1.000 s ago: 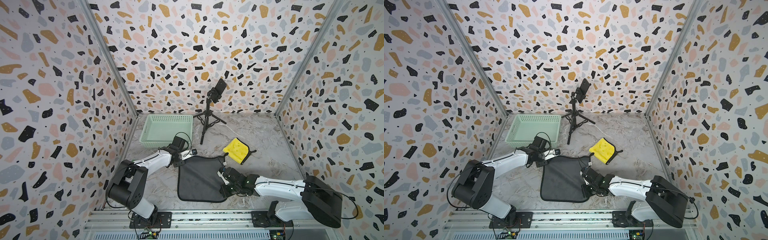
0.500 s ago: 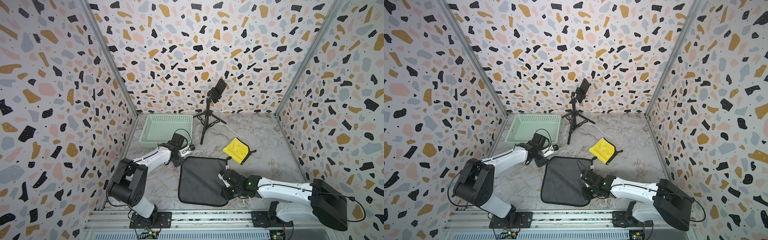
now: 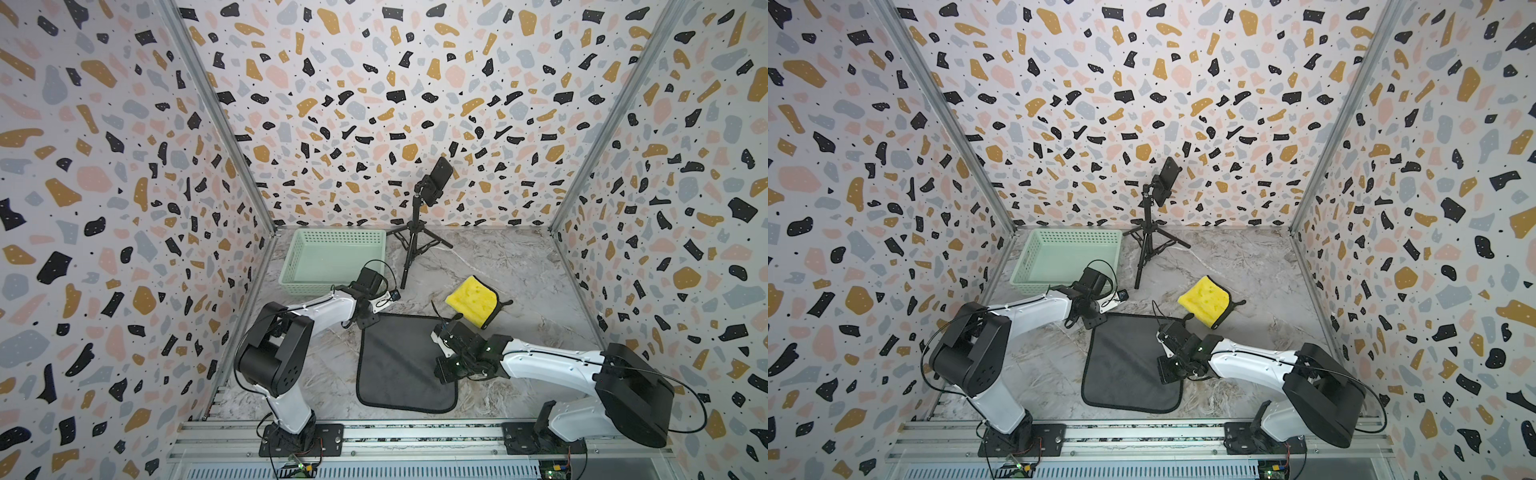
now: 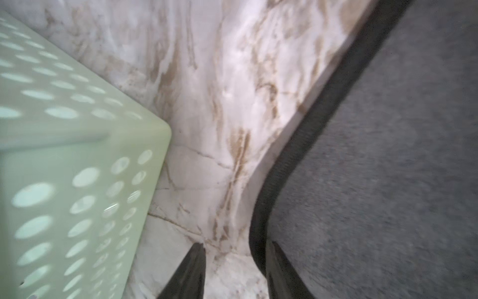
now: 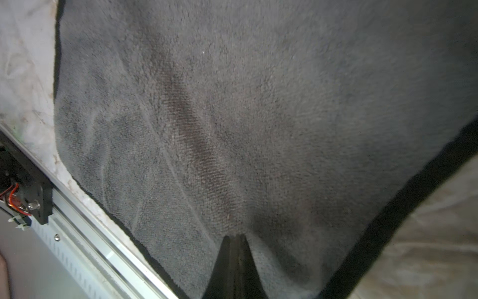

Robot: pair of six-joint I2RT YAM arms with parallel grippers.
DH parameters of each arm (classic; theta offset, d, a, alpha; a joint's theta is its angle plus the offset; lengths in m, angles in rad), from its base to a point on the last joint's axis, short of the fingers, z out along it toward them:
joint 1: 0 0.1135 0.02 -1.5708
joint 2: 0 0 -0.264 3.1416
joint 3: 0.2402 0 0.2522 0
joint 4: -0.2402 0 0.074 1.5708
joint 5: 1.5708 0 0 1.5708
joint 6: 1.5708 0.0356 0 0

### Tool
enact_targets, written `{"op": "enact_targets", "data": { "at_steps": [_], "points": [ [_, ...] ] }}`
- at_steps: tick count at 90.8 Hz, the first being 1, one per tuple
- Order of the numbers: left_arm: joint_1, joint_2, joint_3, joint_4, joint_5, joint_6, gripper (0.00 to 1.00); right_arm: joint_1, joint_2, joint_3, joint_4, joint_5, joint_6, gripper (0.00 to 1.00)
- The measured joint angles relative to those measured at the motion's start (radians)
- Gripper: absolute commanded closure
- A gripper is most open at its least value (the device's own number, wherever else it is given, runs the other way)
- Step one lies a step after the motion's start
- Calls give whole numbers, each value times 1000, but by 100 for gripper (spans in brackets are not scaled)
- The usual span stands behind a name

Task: Fold the square dishcloth
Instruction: Flatten out the cleaning item at the center of the board.

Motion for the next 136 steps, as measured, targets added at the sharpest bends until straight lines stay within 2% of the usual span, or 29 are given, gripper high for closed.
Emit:
{"op": "enact_targets", "data": {
  "at_steps": [16, 27, 38, 47, 55, 64, 72, 93, 107, 125, 136],
  "points": [
    [10, 0, -15, 49, -52, 25, 58, -2, -4, -59, 82, -8, 18, 97],
    [11, 0, -18, 50, -50, 37, 46, -2, -9, -65, 93, -10, 23, 88],
    [19, -47, -18, -35, 37, 30, 35, -5, -23, -31, 33, -15, 10, 82],
    [22, -163, -14, -130, 123, 18, 31, -24, -24, 61, -32, -14, -20, 85],
    [23, -274, 3, -195, 181, 11, 32, -71, -21, 164, -55, -8, -48, 92],
    [23, -383, -1, -257, 244, 26, 38, -138, 24, 270, -54, 13, -72, 99],
    [6, -466, -61, -300, 281, 51, 43, -192, 101, 338, -53, 35, -92, 100],
    [-200, -651, -349, -393, 305, 72, 47, -262, 310, 393, -60, 69, -117, 100],
    [-299, -659, -423, -368, 229, 69, 48, -278, 356, 393, -74, 88, -126, 100],
    [-330, -555, -438, -269, 112, 70, 49, -296, 369, 393, -74, 109, -141, 100],
    [-337, -542, -462, -245, 70, 81, 49, -311, 379, 402, -72, 114, -152, 100]
  ]
}}
